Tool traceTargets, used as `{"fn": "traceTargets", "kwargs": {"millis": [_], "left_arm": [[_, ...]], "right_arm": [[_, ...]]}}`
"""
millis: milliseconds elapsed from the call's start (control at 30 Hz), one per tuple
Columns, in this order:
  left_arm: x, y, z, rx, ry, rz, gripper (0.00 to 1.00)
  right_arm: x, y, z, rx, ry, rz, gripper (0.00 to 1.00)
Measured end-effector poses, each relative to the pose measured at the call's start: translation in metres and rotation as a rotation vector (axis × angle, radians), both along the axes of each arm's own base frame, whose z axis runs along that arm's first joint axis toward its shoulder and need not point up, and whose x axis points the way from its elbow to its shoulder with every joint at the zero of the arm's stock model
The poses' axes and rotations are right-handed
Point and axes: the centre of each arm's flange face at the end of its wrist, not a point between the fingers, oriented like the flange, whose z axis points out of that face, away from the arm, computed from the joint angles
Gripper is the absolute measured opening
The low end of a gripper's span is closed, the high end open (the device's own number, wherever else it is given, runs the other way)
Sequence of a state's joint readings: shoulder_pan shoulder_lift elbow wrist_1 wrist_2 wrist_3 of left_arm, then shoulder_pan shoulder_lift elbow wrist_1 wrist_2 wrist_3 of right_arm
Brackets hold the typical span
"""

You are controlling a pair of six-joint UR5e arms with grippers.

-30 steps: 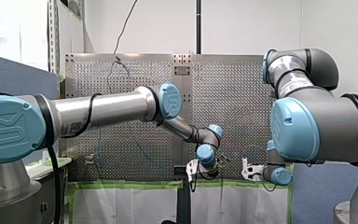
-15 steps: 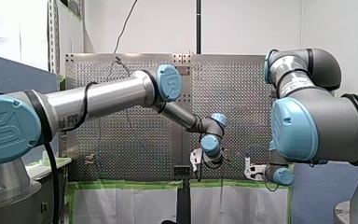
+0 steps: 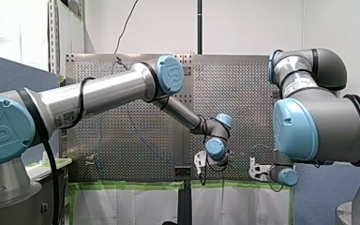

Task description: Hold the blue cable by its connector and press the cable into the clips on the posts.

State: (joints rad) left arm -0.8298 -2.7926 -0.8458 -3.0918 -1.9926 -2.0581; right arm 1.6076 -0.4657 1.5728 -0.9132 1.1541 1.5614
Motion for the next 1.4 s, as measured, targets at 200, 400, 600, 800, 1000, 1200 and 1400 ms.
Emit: {"fn": "traceTargets", "kwargs": {"millis": [200, 400, 600, 800, 1000, 1200, 1400], "left_arm": [[-0.013, 0.005, -0.018, 0.005, 0.007, -0.008, 0.00], [-0.024, 0.016, -0.036, 0.033, 0.034, -0.008, 0.00], [-0.036, 0.028, -0.044, 0.064, 0.061, -0.007, 0.00], [-0.039, 0.035, -0.043, 0.075, 0.067, 0.002, 0.00], [-0.031, 0.034, -0.038, 0.046, 0.049, 0.006, 0.00], [-0.020, 0.028, -0.030, 0.008, 0.027, 0.014, 0.00], [-0.007, 0.032, -0.028, -0.040, 0.022, 0.031, 0.00]], "right_arm": [[0.002, 0.001, 0.000, 0.003, 0.003, -0.001, 0.00], [0.003, 0.005, -0.003, 0.010, 0.007, -0.002, 0.00], [0.002, 0.009, -0.004, 0.015, 0.005, 0.013, 0.00], [-0.004, 0.014, 0.008, 0.005, -0.012, 0.028, 0.00], [-0.011, 0.014, 0.026, -0.025, -0.049, 0.019, 0.00], [-0.022, 0.013, 0.033, -0.055, -0.081, 0.013, 0.00], [-0.030, 0.009, 0.038, -0.082, -0.119, 0.002, 0.00]]}}
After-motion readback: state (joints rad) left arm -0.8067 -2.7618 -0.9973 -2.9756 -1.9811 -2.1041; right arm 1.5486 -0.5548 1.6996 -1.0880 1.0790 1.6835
